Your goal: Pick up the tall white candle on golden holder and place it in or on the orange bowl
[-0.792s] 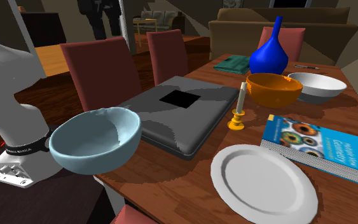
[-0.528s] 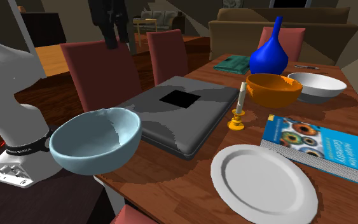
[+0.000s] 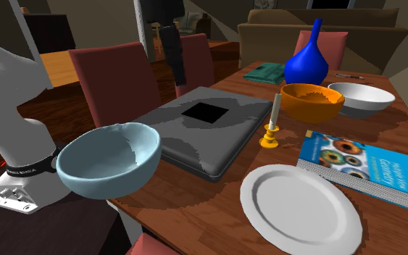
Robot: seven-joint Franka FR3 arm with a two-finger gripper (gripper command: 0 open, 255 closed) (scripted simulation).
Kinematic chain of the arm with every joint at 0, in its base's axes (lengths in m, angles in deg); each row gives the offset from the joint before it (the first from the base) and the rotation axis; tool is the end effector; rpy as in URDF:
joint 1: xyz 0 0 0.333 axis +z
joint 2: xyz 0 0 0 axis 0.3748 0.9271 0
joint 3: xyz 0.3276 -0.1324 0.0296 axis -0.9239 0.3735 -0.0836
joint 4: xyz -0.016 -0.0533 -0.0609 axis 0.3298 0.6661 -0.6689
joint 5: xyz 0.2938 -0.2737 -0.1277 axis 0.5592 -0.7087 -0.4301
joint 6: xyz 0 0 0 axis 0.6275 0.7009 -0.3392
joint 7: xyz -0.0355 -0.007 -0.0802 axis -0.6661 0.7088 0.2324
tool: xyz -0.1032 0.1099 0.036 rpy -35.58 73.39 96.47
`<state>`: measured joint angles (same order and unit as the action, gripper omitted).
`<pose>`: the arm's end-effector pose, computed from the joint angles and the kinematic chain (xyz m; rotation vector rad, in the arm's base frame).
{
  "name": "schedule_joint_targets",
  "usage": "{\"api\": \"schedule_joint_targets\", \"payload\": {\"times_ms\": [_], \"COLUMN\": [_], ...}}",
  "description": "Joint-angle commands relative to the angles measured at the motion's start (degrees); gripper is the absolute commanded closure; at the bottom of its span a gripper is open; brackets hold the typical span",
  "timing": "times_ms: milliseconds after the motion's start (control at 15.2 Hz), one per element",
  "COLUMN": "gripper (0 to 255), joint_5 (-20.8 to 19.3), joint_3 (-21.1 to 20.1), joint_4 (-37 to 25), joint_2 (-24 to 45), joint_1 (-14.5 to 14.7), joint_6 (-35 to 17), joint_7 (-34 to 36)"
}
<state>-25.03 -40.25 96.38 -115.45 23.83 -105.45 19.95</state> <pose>0.4258 -0.0003 0.4954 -3.1041 -0.2743 -0.2861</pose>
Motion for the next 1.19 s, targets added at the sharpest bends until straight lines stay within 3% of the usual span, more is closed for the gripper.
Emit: {"api": "schedule_joint_targets", "payload": {"times_ms": [0, 594, 990, 1122], "gripper": [0, 0, 0, 0], "joint_5": [0.67, 7.96, 16.84, 17.68], "joint_3": [0.92, 4.49, 4.80, 4.51], "joint_4": [-0.41, -7.76, -16.79, -17.53], "joint_2": [3.49, 21.24, 33.49, 34.87], "joint_1": [0.67, 4.66, 6.20, 6.11], "joint_6": [-4.79, -21.34, -27.81, -28.61], "joint_7": [-2.45, -15.53, -26.72, -27.59]}}
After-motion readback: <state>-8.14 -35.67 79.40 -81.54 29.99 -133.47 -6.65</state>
